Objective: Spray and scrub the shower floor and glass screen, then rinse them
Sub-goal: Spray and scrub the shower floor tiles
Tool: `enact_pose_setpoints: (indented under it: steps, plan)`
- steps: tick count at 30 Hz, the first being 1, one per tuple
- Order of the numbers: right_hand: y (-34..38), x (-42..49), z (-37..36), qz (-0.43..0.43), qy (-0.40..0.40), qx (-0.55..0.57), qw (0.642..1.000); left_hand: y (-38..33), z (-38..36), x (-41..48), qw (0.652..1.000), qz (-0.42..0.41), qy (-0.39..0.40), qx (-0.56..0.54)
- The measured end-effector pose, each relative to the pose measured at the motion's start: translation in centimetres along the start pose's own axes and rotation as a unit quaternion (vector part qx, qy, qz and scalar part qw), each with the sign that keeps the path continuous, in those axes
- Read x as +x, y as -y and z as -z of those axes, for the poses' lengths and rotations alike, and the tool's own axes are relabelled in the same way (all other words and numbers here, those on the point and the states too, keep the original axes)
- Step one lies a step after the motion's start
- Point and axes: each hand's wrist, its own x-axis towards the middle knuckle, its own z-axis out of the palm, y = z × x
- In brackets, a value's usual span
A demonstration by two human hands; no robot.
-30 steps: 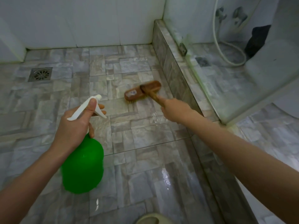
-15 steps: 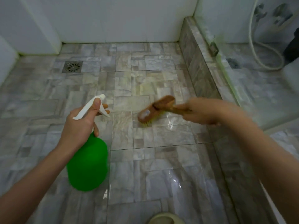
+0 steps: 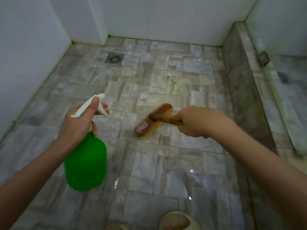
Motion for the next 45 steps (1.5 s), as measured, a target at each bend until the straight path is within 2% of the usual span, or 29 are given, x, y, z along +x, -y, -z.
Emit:
enact_pose_setpoints:
  steps: [3, 7, 8, 10, 12, 15, 19, 23, 26, 29, 34, 36, 39, 41, 45]
  plan:
    - [1.6, 3.4, -0.8, 0.029, -0.029, 0.039, 0.998, 0.6, 2.0, -1.4, 1.000, 0.019, -0.024, 0.004]
    - [2.2, 0.6, 2.7, 0.052, 0.085, -0.049, 0.994, 2.5, 4.6, -3.4, 0.997, 0.034, -0.063, 0.012]
    - [3.3, -0.1, 2.7, 0.062, 0.091, -0.067, 0.992, 2.9, 5.2, -4.0, 0.997, 0.036, -0.069, 0.013]
    - [7.6, 0.9, 1.6, 0.119, 0.047, -0.079, 0.989, 4.1, 7.3, -5.4, 0.994, 0.050, -0.099, 0.009]
    - [11.1, 4.2, -0.6, 0.164, -0.007, -0.027, 0.986, 5.0, 8.7, -6.7, 0.990, 0.067, -0.124, 0.010]
    - [13.1, 6.2, -0.6, 0.165, -0.025, -0.049, 0.985, 5.9, 10.5, -8.5, 0.984, 0.081, -0.158, 0.023]
    - [14.4, 2.6, 0.6, 0.172, 0.001, -0.103, 0.980, 6.9, 12.8, -10.5, 0.975, 0.101, -0.198, 0.012]
    - [21.3, 6.5, -1.2, 0.235, -0.088, -0.053, 0.967, 7.7, 15.4, -11.6, 0.961, 0.113, -0.252, 0.014]
    - [22.7, 8.7, -0.5, 0.245, -0.075, -0.066, 0.964, 7.9, 16.7, -12.1, 0.953, 0.115, -0.282, 0.002]
    - [22.6, 6.9, 0.5, 0.247, -0.033, -0.087, 0.964, 8.2, 17.5, -12.7, 0.945, 0.127, -0.300, -0.001]
    - [29.5, 12.6, -1.6, 0.257, -0.092, -0.017, 0.962, 9.0, 18.3, -13.1, 0.937, 0.136, -0.322, -0.026]
    - [30.8, 14.5, -0.7, 0.263, -0.100, -0.037, 0.959, 9.4, 18.2, -13.0, 0.933, 0.143, -0.329, -0.030]
    - [30.2, 14.4, 2.2, 0.243, -0.045, -0.093, 0.965, 9.6, 18.2, -12.5, 0.933, 0.138, -0.332, -0.027]
    - [30.0, 14.6, 3.1, 0.225, -0.032, -0.081, 0.971, 9.4, 18.2, -11.9, 0.932, 0.137, -0.335, -0.031]
    - [31.7, 20.0, 2.9, 0.237, -0.117, -0.015, 0.964, 9.1, 17.9, -10.4, 0.934, 0.130, -0.331, -0.031]
